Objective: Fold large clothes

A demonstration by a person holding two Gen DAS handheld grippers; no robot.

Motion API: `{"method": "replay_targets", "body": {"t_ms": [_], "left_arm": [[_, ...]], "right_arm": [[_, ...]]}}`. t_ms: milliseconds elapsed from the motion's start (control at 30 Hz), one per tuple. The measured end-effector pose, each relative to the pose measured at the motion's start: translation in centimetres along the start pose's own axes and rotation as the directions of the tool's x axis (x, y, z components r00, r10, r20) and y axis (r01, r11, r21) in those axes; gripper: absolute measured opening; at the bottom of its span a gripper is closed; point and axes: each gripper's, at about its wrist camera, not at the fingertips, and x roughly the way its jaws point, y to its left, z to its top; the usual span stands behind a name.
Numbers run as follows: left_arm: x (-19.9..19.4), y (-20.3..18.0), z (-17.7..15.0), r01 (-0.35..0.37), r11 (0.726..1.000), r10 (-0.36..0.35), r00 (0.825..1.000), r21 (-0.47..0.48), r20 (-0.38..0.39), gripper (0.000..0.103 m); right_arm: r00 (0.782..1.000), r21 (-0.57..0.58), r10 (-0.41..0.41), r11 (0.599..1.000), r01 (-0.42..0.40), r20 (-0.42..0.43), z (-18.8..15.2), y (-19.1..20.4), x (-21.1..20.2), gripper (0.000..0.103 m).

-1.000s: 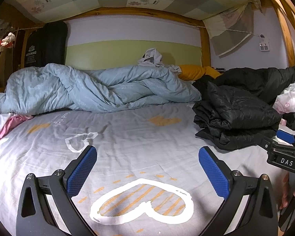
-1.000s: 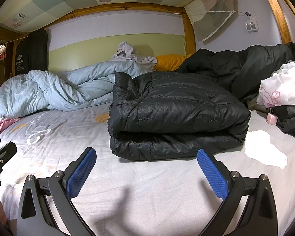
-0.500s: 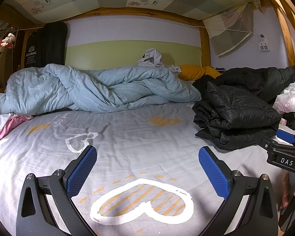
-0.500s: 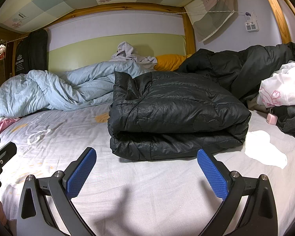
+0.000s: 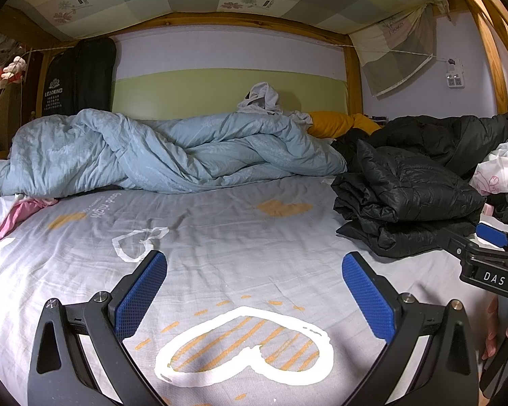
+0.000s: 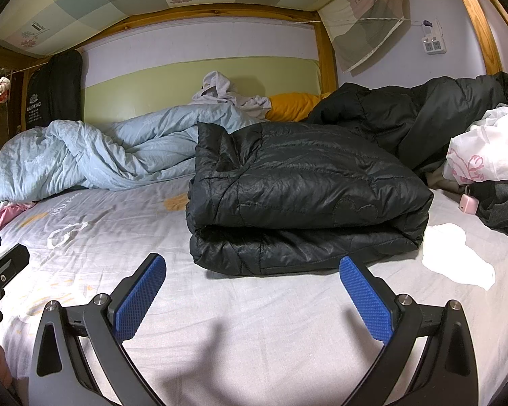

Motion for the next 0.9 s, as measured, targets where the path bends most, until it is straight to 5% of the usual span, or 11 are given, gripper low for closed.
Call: {"method": "replay_targets", "body": {"t_ms": [900], "left_arm": [[0.09,-0.3,-0.06,-0.003,1.0,0.003,1.0,-0.001,-0.003,0.103]], "right_arm": [[1.0,0.001,-0.001,1.0,0.001,-0.001,0.04,0.09,-0.13,0.103]]}}
